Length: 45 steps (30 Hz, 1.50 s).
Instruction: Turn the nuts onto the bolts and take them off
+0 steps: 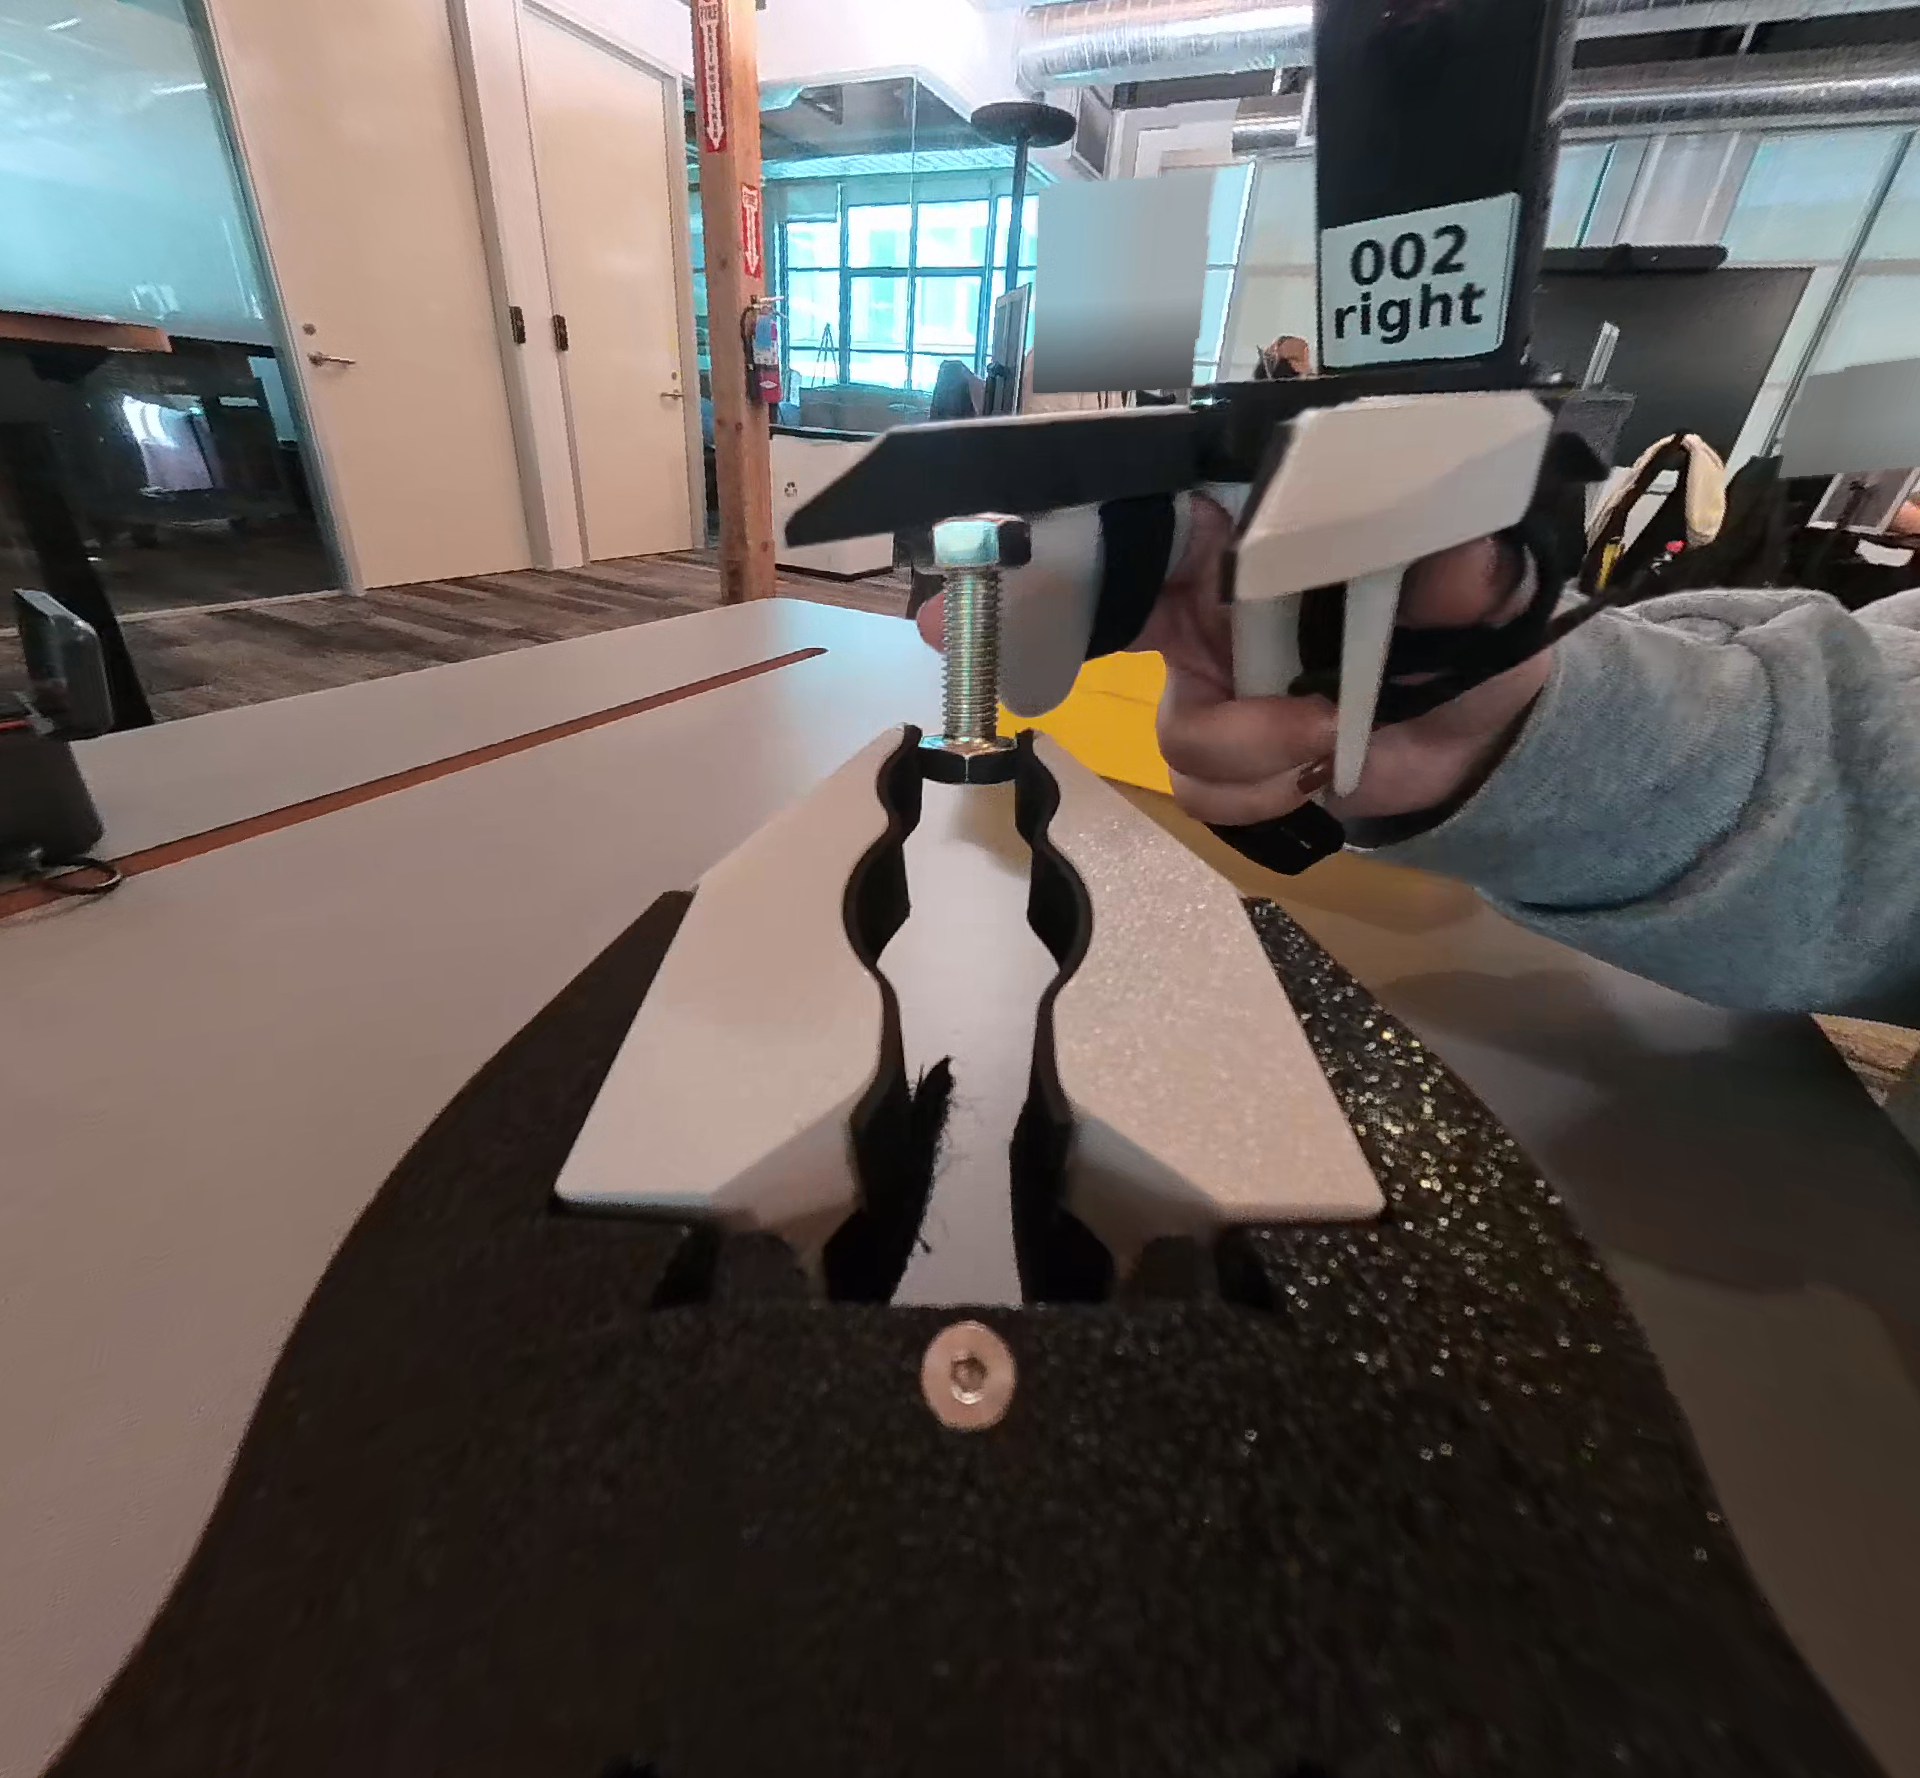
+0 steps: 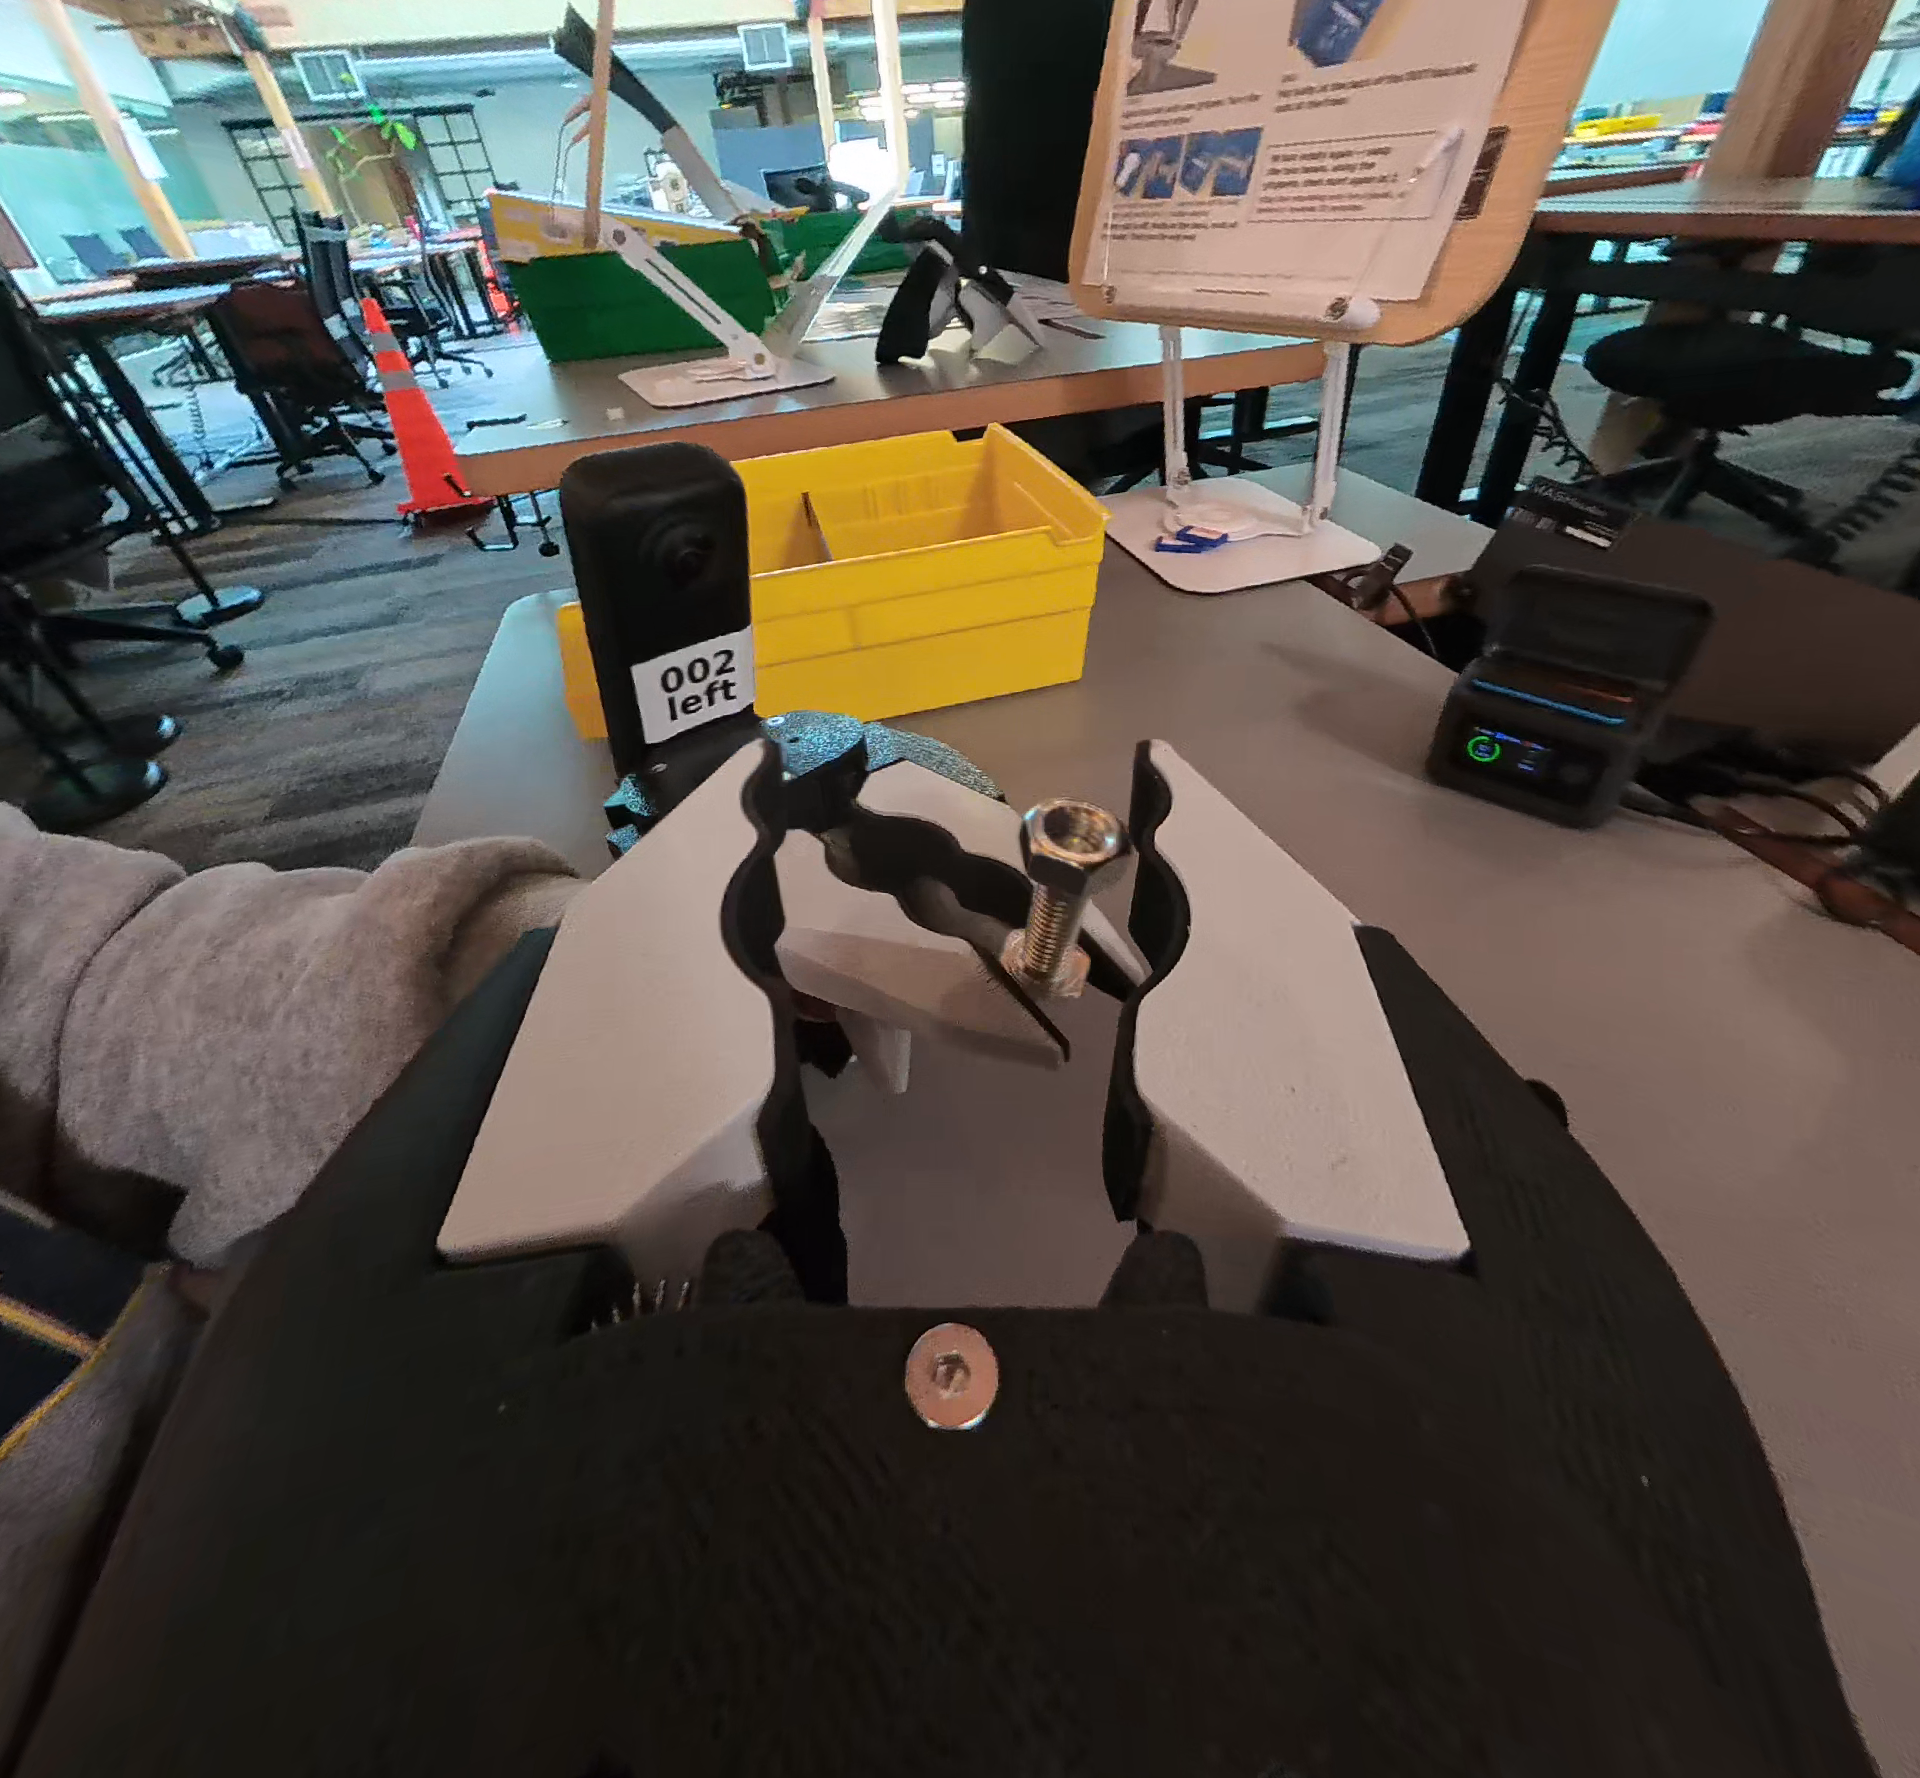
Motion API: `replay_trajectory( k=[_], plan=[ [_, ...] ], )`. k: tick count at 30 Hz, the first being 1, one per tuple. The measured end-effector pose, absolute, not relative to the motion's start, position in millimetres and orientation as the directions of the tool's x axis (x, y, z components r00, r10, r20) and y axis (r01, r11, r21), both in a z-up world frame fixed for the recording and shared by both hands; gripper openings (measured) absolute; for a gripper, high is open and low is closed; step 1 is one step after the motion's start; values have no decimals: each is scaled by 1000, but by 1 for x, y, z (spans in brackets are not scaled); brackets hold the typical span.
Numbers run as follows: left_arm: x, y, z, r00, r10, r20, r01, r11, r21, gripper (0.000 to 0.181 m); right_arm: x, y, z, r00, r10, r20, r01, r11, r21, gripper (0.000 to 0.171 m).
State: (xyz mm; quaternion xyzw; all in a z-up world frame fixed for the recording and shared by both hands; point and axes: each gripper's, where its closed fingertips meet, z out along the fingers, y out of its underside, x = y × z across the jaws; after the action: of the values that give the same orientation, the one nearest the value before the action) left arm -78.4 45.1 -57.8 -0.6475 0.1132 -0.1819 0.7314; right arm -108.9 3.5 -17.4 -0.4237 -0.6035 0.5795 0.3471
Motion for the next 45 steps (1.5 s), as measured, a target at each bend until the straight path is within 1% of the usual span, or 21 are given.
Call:
replay_trajectory(
  k=[6, 8, 12, 14, 17, 18, 22, 24, 26, 30, 33, 36, 39, 41, 43, 45],
  plan=[
    [-93, 44, -55, 921, -374, 110, 162, 111, -981, 16, -101, 9, -19, -382, 921, -75, 112, -35, -993, 66],
    [-90, 43, -53, 914, -391, 105, 162, 115, -980, 16, -100, 14, -19, -367, 927, -81, 104, -46, -993, 66],
    [-73, 42, -55, 885, -458, 78, 141, 104, -985, 16, -104, 5, -17, -405, 909, -96, 93, -64, -994, 66],
    [-72, 42, -56, 881, -467, 82, 144, 99, -985, 16, -103, 5, -19, -398, 915, -73, 89, -41, -995, 56],
    [-73, 40, -53, 880, -469, 80, 147, 110, -983, 16, -99, 14, -17, -361, 931, -61, 65, -40, -997, 34],
    [-72, 38, -51, 873, -481, 81, 154, 115, -981, 16, -98, 15, -16, -357, 932, -59, 61, -40, -997, 29],
    [-63, 35, -51, 837, -541, 85, 168, 106, -980, 16, -94, 12, -17, -391, 920, -31, 63, -7, -998, 34],
    [-58, 32, -51, 813, -576, 85, 173, 100, -980, 16, -90, 10, -13, -426, 904, -17, 50, 5, -999, 34],
    [-53, 29, -49, 785, -613, 91, 187, 95, -978, 16, -85, 6, -12, -485, 874, -20, 57, 9, -998, 32],
    [-44, 20, -46, 723, -683, 102, 215, 83, -973, 16, -75, -2, -12, -586, 810, -22, 76, 28, -997, 19],
    [-43, 19, -44, 717, -690, 98, 221, 92, -971, 16, -73, -5, -9, -609, 792, -47, 83, 5, -997, 19],
    [-47, 21, -41, 747, -657, 103, 234, 115, -965, 16, -78, -2, -6, -561, 824, -78, 78, -41, -996, 19],
    [-53, 26, -38, 795, -598, 105, 236, 144, -961, 15, -87, 3, -4, -452, 888, -84, 54, -66, -996, 19],
    [-59, 30, -38, 834, -544, 96, 215, 159, -964, 16, -92, 9, -3, -339, 936, -89, 34, -83, -996, 19],
    [-64, 34, -42, 873, -480, 85, 182, 158, -971, 15, -97, 16, -7, -176, 981, -84, 29, -80, -996, 19],
    [-66, 39, -48, 903, -426, 59, 135, 151, -979, 16, -99, 24, -12, -19, 999, -32, 32, -31, -999, 20]
  ],
)
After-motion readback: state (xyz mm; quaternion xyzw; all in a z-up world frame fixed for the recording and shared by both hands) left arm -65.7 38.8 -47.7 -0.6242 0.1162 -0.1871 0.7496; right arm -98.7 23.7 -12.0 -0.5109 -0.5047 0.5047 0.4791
